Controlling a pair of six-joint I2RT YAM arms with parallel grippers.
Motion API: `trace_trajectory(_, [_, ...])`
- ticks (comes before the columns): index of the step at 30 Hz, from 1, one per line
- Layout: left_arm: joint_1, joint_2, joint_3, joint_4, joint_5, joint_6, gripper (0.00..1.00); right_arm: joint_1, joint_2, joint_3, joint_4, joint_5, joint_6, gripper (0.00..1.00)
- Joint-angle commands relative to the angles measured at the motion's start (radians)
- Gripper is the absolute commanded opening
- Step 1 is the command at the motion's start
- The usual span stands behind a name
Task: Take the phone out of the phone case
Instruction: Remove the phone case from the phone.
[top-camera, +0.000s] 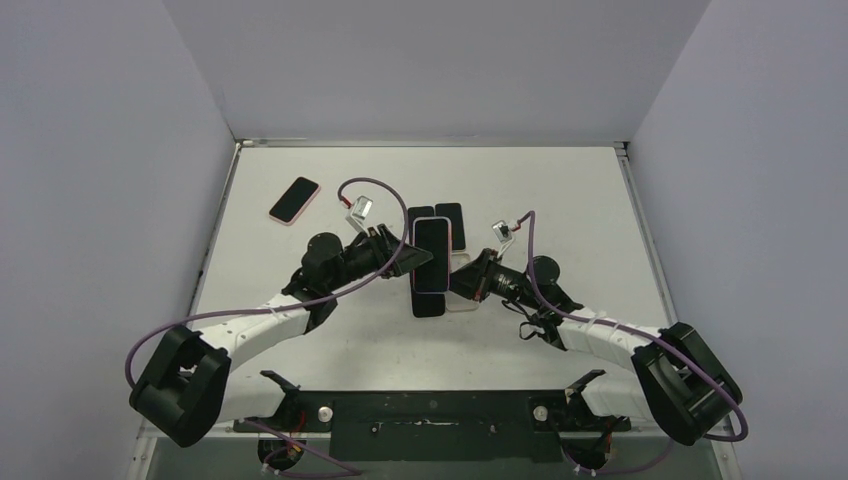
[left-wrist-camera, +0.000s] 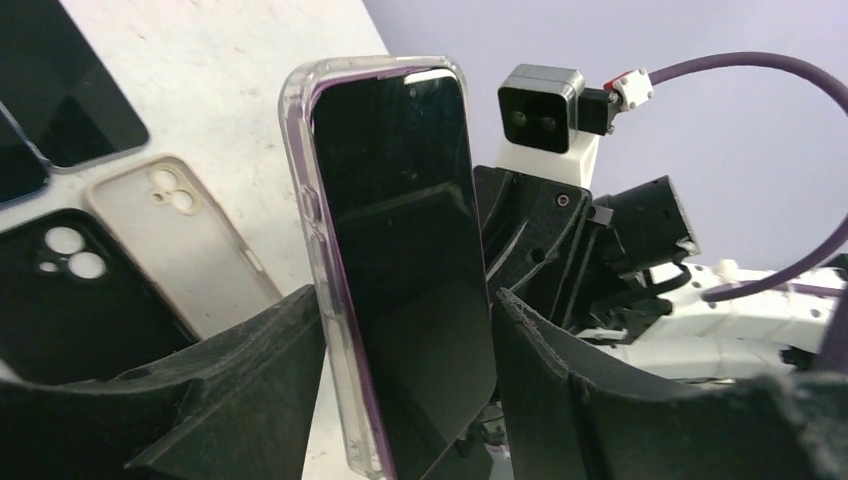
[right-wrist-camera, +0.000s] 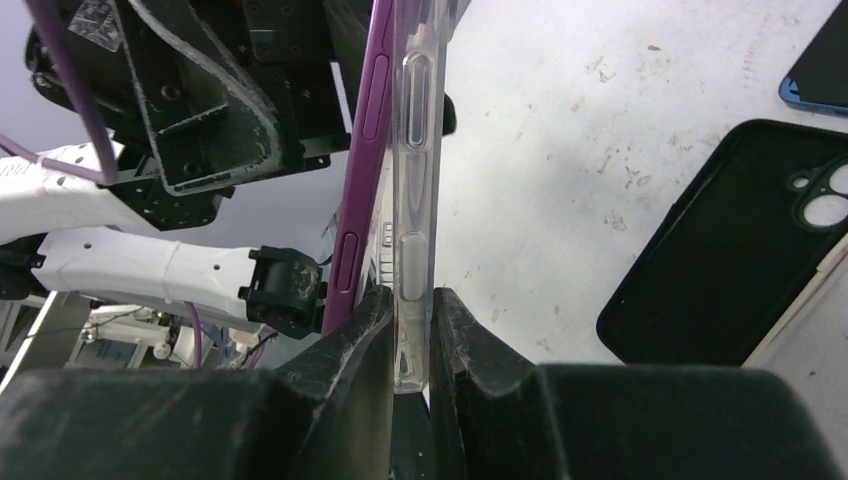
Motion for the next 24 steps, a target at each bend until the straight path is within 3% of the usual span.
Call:
trace_trajectory(1, [0.003,-0.084,0.085,-0.121,-0.088,0.208,0.59,0.005,-0.064,0.006,0.002,0.042,0.048,0.00])
trace_trajectory(6, [-0.035,-0.166,0.061,-0.176,-0.189,0.448,0.68,0.006,-0.121,0.023,-0.124,0.078,0.056,0.00])
trace_trajectory(10, [-0.084,-0.215,-0.003,-0.099,-0.243,0.607,0.89,0.005,-0.163,0.029,-0.222,0.116,0.064,0.00])
trace_trajectory(19, [-0.310,-0.263,-0.126,0.082,-0.379,1.089,0.89,0.006,-0.202,0.025,-0.285,0.149,0.092,0.00])
trace_trajectory(24, [-0.385,-0.265,-0.144,0.098,-0.452,1.248,0.83,0.008,-0.208,0.030,-0.304,0.159,0.092,0.00])
